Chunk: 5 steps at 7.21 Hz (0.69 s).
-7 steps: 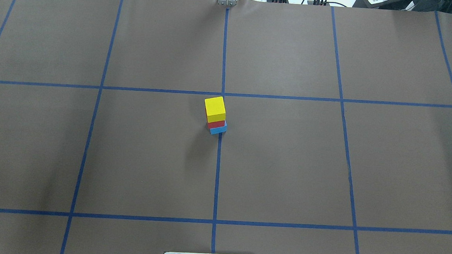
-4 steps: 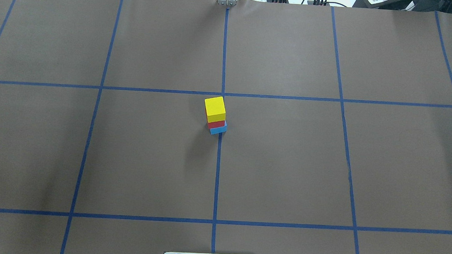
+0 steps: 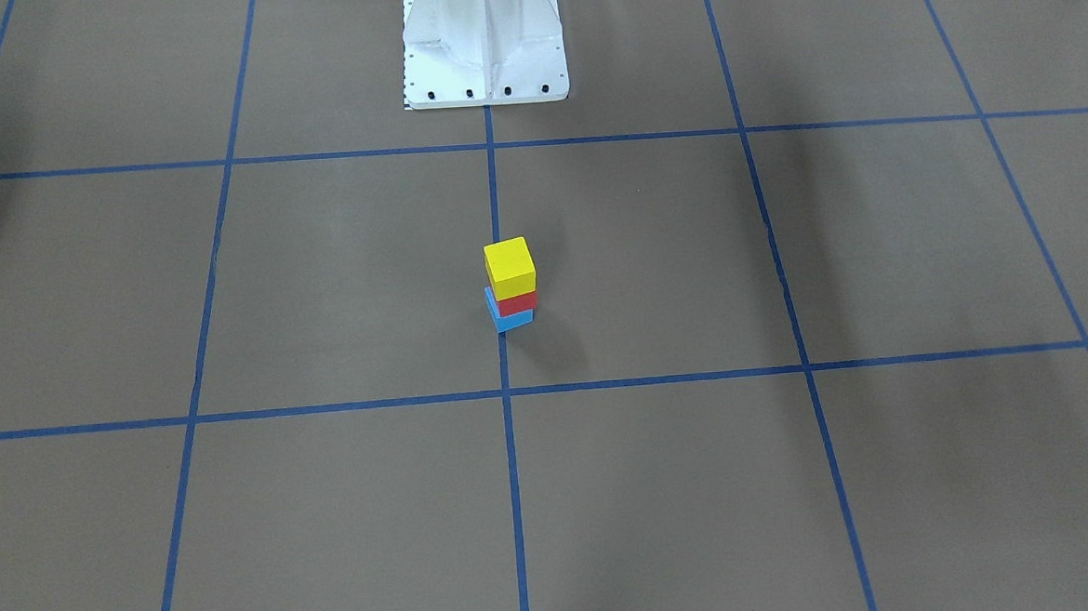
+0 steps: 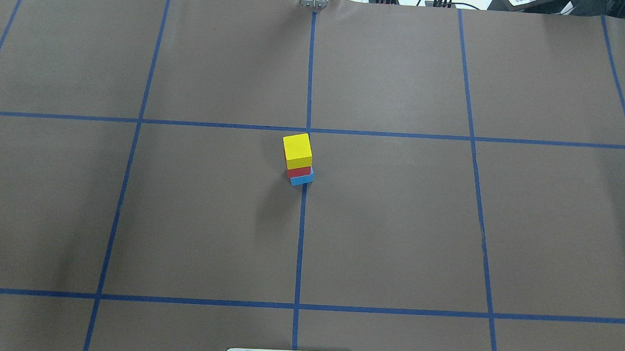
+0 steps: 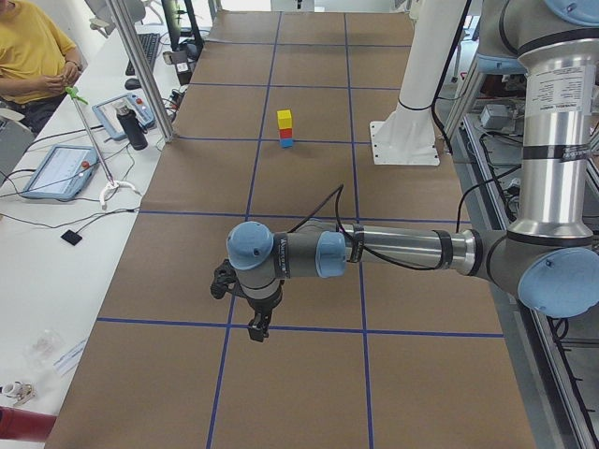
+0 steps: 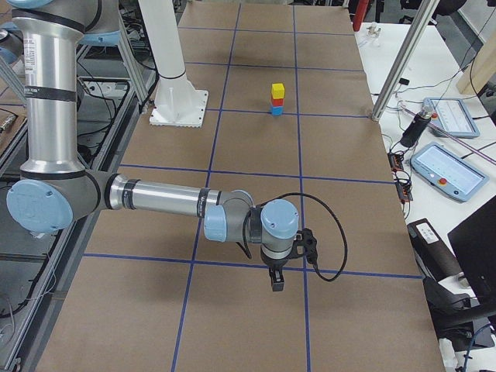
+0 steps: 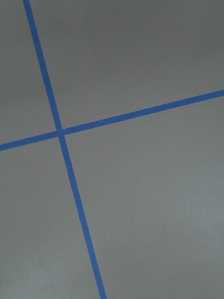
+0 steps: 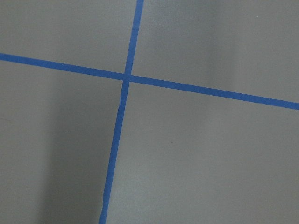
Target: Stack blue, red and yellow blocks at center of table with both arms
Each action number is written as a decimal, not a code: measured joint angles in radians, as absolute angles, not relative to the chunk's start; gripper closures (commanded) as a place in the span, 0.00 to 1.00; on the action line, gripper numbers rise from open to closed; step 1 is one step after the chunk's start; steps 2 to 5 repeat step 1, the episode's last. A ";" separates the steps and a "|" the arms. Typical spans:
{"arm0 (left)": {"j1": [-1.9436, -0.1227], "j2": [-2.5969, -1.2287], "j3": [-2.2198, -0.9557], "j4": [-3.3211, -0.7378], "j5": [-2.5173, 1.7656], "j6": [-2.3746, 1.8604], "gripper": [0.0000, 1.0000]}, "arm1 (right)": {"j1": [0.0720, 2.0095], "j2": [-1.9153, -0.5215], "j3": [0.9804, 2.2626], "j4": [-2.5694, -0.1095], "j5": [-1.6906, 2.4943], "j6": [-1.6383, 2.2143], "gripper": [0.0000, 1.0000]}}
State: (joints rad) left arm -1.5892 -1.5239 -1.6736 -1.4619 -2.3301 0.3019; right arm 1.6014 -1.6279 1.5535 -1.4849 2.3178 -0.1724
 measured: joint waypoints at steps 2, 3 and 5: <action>-1.589 -1.524 -1.674 -1.462 -2.330 0.301 0.00 | 1.601 -1.628 1.553 -1.485 2.318 -0.173 0.00; -1.589 -1.524 -1.674 -1.462 -2.330 0.301 0.00 | 1.601 -1.628 1.553 -1.485 2.318 -0.173 0.00; -1.589 -1.524 -1.674 -1.462 -2.330 0.301 0.00 | 1.601 -1.628 1.553 -1.485 2.318 -0.173 0.00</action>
